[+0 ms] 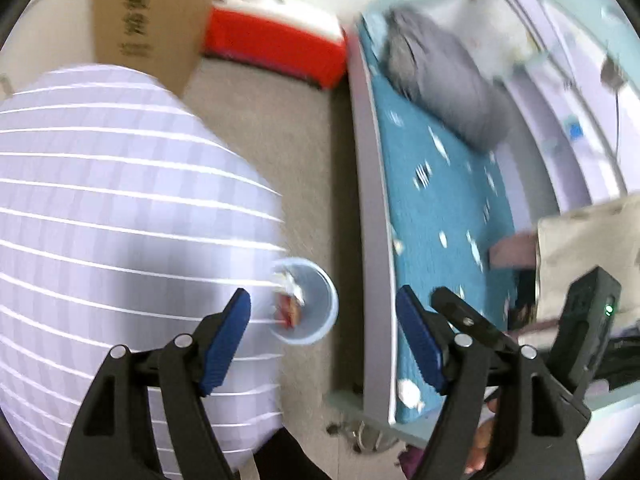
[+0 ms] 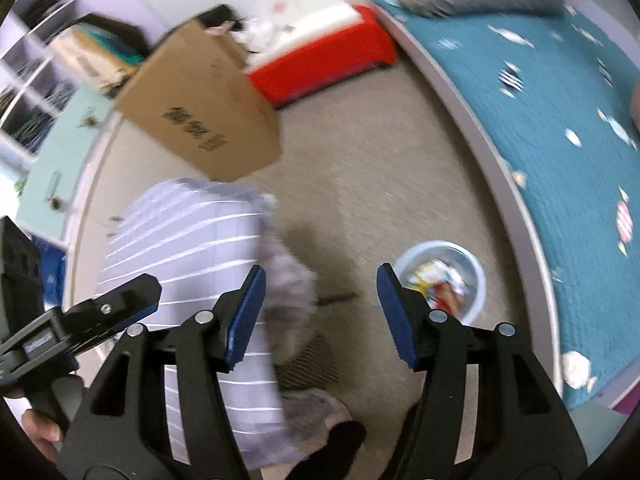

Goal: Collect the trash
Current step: 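Move both open tools back over the table, then grasp the newspaper bundle with both tools from opposite sides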

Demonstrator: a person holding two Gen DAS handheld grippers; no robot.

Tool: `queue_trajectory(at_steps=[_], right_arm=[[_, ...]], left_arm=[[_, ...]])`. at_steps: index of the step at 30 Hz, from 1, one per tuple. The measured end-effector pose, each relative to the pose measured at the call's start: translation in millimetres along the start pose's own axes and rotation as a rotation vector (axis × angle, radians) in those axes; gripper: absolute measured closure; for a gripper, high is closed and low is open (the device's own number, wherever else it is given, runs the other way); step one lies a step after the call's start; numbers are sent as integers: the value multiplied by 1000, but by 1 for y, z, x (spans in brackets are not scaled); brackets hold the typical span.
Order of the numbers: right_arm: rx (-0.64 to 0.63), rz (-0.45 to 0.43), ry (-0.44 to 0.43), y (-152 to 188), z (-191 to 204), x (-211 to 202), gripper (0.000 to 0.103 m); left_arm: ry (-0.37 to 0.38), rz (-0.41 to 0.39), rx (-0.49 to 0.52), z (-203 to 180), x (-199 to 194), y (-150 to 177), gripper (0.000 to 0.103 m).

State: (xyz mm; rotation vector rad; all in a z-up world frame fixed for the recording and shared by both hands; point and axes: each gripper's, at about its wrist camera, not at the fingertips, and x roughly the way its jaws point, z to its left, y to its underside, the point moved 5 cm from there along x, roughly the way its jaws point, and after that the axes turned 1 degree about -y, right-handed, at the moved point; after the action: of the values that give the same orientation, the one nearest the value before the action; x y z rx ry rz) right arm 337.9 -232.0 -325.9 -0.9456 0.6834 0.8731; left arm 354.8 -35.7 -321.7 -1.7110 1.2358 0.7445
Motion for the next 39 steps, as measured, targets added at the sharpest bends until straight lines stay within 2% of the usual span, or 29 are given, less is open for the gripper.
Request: queue_trajectory(at_steps=[3,5,9,13,16,18,22,26,28,29,31,33,35,39], right_arm=[[-61,0,-65,10,67,10,44],[-95,22,-110,22,112,25,44],[-184,116,-190,60,209,73,44],[-266,210,-228,101,278,118,44],[-338,271,-234,131,318,147,47],[-391,318,-253,150,347,168,52],[-475,367,-247,177,381,194,53],[-490,402,-253,190,397,217,54],[-493,414,-270,194,403,223,55],[-501,422,-281,196,407,227,56],[-510,432,-294,199,410,232,57],[-506,436,-314,200,411,236,58],[-503,456,-348,202,417,243,67],[-518,454,-361,203,415,241,73]], left_arm=[[-51,-60,-46,62,-42,-5,28],[-108,-82,-103,120,-71,-5,28],[-199,-113,-219,215,-114,9,28],[-275,-134,-307,298,-144,30,28],[-284,-147,-345,346,-156,46,28],[-295,-166,-345,365,-162,54,28],[-331,-164,-360,405,-168,64,28],[-315,-134,-375,426,-155,62,30],[-288,-117,-375,431,-148,60,43],[-273,-112,-376,431,-145,59,45],[-245,-102,-369,432,-140,56,57],[-235,-93,-348,433,-135,54,60],[-243,-91,-317,430,-132,51,64],[-243,-91,-315,427,-130,48,75]])
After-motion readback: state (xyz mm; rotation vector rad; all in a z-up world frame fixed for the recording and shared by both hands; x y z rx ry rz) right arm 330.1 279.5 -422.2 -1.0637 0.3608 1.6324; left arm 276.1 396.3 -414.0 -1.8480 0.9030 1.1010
